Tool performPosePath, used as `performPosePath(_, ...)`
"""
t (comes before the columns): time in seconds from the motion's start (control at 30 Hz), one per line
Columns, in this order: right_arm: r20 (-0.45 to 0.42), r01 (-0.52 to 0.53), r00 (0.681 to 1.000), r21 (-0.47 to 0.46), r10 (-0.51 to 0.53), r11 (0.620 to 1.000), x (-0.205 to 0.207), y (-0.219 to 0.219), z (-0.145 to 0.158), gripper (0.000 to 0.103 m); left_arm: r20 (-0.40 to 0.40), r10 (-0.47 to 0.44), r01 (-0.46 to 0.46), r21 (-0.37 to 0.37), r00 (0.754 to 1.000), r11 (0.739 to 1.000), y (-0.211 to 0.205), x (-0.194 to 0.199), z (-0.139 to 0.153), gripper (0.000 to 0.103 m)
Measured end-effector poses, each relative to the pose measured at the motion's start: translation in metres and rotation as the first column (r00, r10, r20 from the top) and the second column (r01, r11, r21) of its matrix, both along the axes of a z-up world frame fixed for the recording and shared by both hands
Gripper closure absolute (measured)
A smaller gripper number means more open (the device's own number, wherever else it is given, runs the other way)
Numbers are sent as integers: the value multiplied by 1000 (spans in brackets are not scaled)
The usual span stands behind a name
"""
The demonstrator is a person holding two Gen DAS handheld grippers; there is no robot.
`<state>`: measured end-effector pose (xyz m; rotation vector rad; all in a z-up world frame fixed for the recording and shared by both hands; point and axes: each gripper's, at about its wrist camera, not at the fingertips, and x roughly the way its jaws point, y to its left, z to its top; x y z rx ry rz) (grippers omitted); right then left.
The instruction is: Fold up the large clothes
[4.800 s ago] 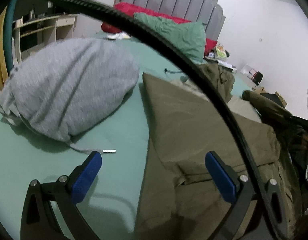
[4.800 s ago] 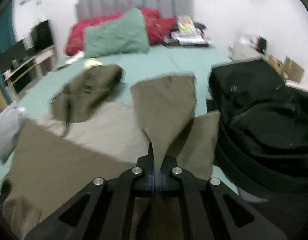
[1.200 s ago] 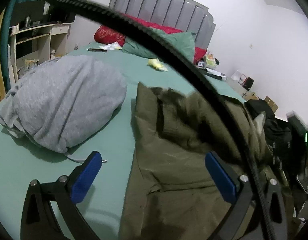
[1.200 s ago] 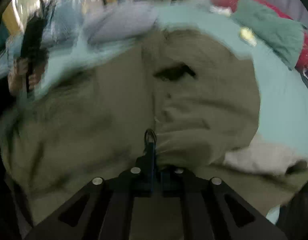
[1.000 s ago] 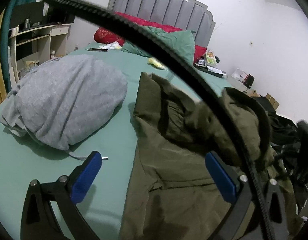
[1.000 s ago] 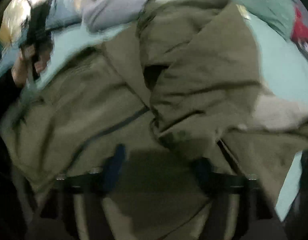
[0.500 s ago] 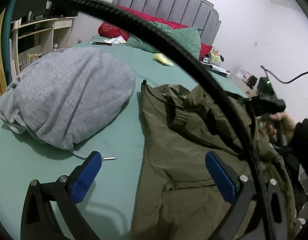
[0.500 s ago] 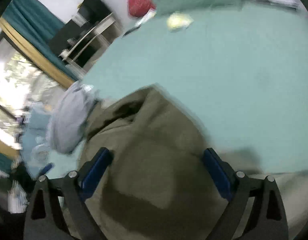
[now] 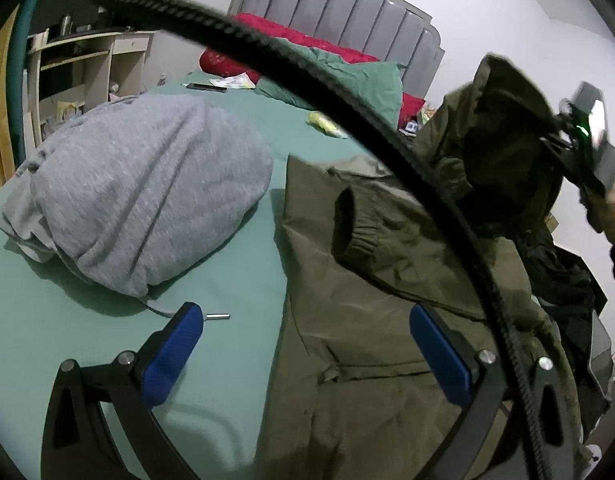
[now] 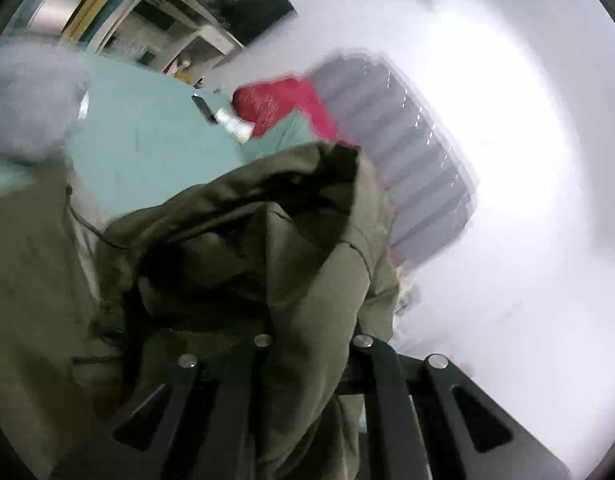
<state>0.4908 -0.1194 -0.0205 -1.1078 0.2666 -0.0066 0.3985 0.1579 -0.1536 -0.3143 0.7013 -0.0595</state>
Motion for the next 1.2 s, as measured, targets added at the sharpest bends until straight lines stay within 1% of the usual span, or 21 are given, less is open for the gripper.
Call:
performPosePath(0.07,-27,-95,995,-107,92,990,-42,12,-33,92,3,-4,4,-1,1000,1000,1,-2,1,0)
performPosePath(0.1,-64,-143,989,-164,134,976,-69,12,-61,92,2,-5,5,0,1000,1000,1,-3,1,0)
performPosePath(0.17,-166,-213,970,-205,180,955,-109,9,-106,86,5,-4,4,-3,1000,1000,2,-6,3,0)
performPosePath(0.23,-293,-233,941,-205,168,950,-148,6,-152,60,4,-5,5,-6,1000,1000,4,-11,2,0)
performPosePath(0.33,-395,-158,913,-118,100,980,-187,-4,-180,43,2,-7,7,-8,1000,1000,8,-17,4,0)
performPosePath(0.4,-437,-68,898,-18,53,998,-207,-6,-174,39,4,-6,6,-5,1000,1000,11,-22,5,0)
performPosePath(0.47,-466,-11,884,86,50,996,-218,-7,-156,37,1,1,-1,-4,1000,1000,14,-23,5,0)
performPosePath(0.53,-468,29,882,190,65,981,-226,-15,-128,35,-6,13,-13,-18,1000,1000,19,-23,5,0)
performPosePath(0.57,-469,28,879,231,86,973,-227,-16,-118,35,-10,17,-17,-29,1000,999,21,-23,6,0)
performPosePath(0.6,-450,13,884,292,125,956,-231,-25,-95,35,-14,18,-18,-47,1000,999,23,-22,6,0)
performPosePath(0.67,-407,-5,894,407,186,913,-218,-18,-71,33,-18,16,-18,-85,1000,996,26,-20,6,0)
performPosePath(0.77,-373,5,888,592,269,806,-159,10,-41,31,-24,12,-14,-94,1000,995,26,-19,4,0)
performPosePath(0.8,-377,40,882,660,284,750,-136,10,-36,31,-25,11,-13,-87,1000,996,25,-19,3,0)
performPosePath(0.87,-424,147,874,697,238,702,-91,31,-53,31,-31,6,-8,-74,999,997,24,-19,2,0)
performPosePath(0.9,-473,221,850,717,229,661,-72,35,-62,31,-35,4,-6,-72,999,997,24,-19,0,0)
performPosePath(0.93,-532,285,811,723,244,630,-59,36,-76,31,-40,1,-4,-70,999,998,22,-19,0,0)
performPosePath(0.97,-602,355,760,702,247,618,-52,44,-95,32,-46,-3,0,-66,999,998,22,-19,-1,0)
performPosePath(1.0,-691,448,684,651,234,613,-51,42,-121,36,-49,-7,4,-62,999,998,21,-20,-2,0)
performPosePath(1.07,-776,519,589,578,226,629,-55,48,-156,42,-55,-10,7,-55,998,998,20,-23,-3,0)
performPosePath(1.1,-791,518,574,550,211,655,-67,52,-170,43,-57,-13,10,-59,998,998,19,-25,-3,0)
performPosePath(1.2,-758,469,623,559,192,684,-104,58,-175,43,-70,-23,17,-90,997,996,17,-33,-5,0)
